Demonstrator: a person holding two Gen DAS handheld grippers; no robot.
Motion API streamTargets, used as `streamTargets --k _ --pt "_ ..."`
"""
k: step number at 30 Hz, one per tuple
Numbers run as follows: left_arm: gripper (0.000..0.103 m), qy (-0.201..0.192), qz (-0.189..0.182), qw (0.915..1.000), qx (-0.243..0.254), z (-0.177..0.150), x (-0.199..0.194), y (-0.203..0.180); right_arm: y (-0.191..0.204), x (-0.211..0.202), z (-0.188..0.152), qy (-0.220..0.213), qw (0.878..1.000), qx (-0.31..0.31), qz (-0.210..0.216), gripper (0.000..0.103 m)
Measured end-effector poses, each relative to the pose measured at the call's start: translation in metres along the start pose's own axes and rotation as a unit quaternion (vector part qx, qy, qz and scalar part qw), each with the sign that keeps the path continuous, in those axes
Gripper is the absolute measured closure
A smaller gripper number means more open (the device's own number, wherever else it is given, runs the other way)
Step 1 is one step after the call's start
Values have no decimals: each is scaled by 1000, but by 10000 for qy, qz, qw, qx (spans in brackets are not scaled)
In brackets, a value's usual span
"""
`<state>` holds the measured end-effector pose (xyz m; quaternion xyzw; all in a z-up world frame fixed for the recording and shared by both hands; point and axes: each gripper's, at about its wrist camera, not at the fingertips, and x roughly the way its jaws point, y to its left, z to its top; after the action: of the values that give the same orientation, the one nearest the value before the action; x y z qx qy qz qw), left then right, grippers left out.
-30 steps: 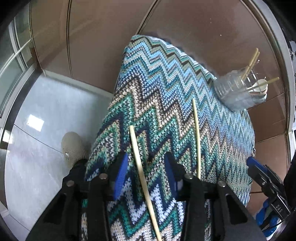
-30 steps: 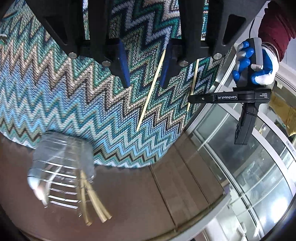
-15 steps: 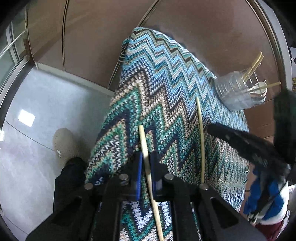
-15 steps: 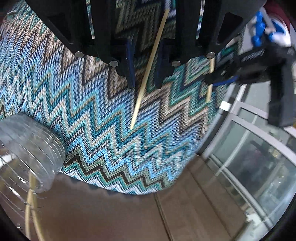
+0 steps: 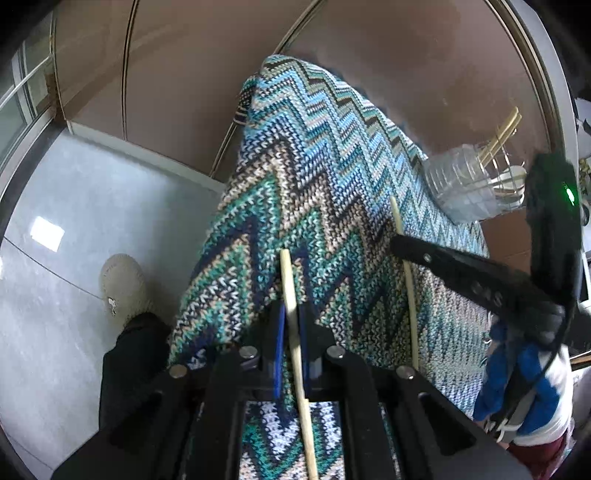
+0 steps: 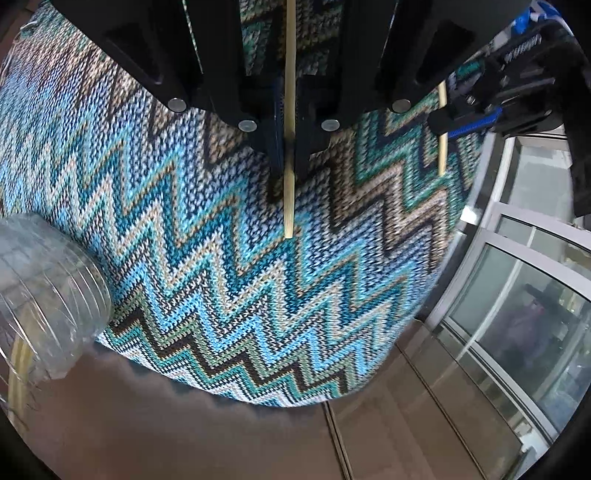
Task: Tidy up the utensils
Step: 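Grasp a chopstick with the left tool while the right tool grasps the last one, then carry both chopsticks up and drop them into the clear holder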
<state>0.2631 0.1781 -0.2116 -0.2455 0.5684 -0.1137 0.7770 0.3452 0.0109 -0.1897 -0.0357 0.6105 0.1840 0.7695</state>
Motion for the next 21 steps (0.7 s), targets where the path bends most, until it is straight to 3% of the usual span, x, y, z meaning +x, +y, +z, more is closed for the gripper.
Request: streamTargets --k 11,21 --pt "98 -624 -105 9972 390 -23 -52 -30 -18 -103 -70 -1278 9887 -155 767 98" --pt "98 -1368 -304 9863 874 -51 -106 -67 -38 -182 -144 -2562 9628 -259 813 98"
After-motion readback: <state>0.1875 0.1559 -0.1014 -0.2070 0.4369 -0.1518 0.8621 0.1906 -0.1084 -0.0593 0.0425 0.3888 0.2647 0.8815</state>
